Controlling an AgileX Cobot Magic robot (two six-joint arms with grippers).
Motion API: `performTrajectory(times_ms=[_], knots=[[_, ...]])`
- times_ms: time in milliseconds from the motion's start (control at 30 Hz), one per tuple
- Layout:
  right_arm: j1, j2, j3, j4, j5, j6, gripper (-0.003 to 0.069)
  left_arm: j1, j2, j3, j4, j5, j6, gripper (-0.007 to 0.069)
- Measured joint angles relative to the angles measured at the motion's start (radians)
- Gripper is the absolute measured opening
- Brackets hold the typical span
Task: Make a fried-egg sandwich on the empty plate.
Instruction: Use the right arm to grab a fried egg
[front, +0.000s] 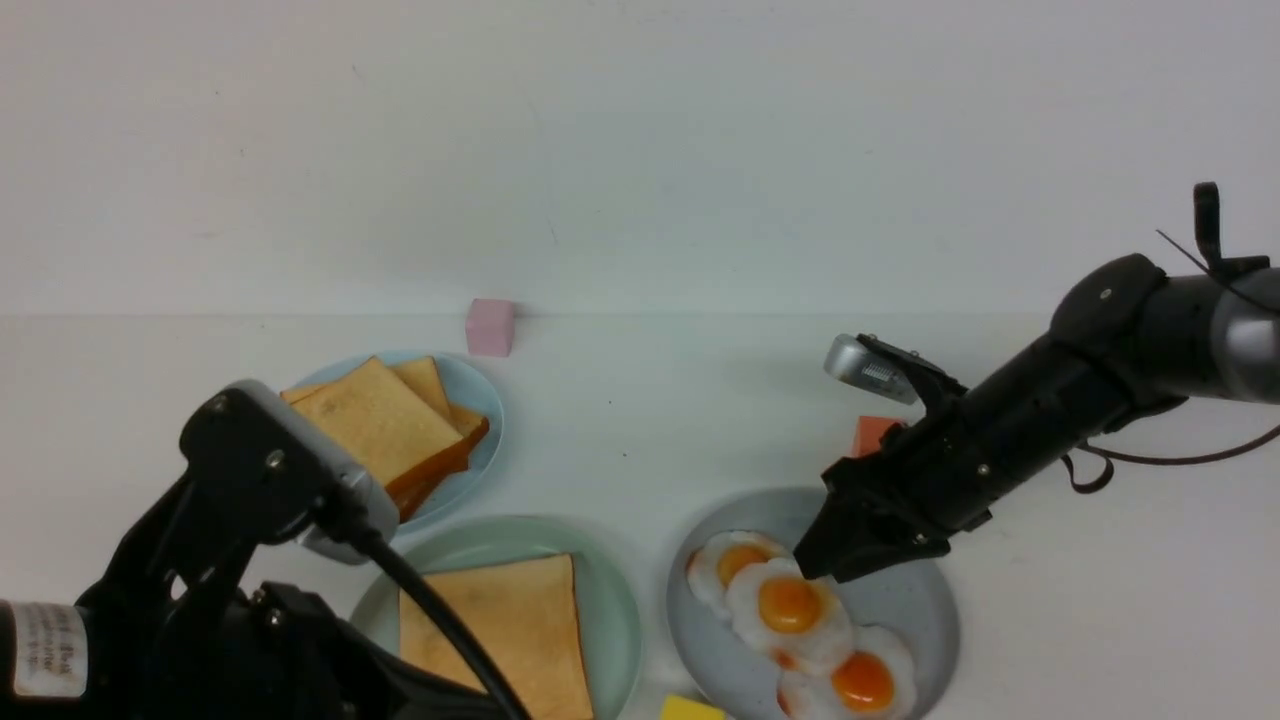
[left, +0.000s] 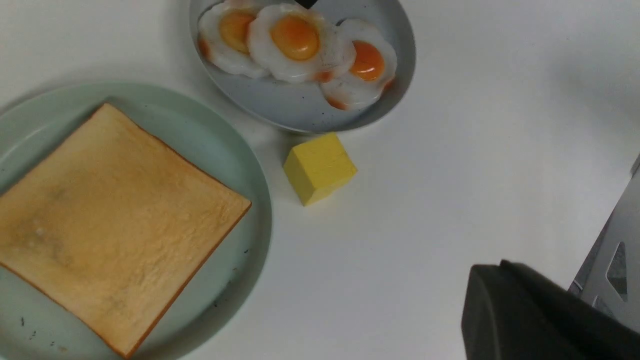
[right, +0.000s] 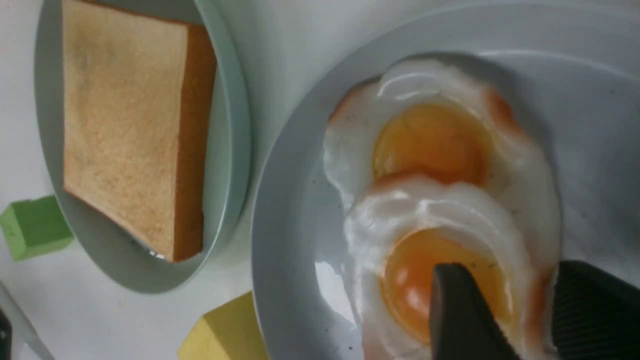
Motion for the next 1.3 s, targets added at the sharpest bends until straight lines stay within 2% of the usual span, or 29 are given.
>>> performTrajectory(times_ms=[200, 600, 867, 1167, 1300], knots=[[0.000, 0.001, 0.000, 0.000, -0.008, -0.002, 0.0240, 0.000, 0.000, 0.000, 0.000, 0.001, 0.000, -0.0013], [0.000, 0.001, 0.000, -0.012, -0.015, -0.002, 0.0242, 0.000, 0.000, 0.000, 0.000, 0.001, 0.000, -0.0013], [0.000, 0.001, 0.000, -0.018, -0.015, 0.002, 0.0276, 0.000, 0.000, 0.000, 0.000, 0.001, 0.000, -0.0006], [0.000, 0.041, -0.001, -0.006, 0.013, 0.002, 0.0280, 0.000, 0.000, 0.000, 0.000, 0.001, 0.000, 0.0001], [0.000, 0.041, -0.001, -0.003, 0.017, 0.002, 0.0238, 0.000, 0.000, 0.000, 0.000, 0.001, 0.000, 0.0005]])
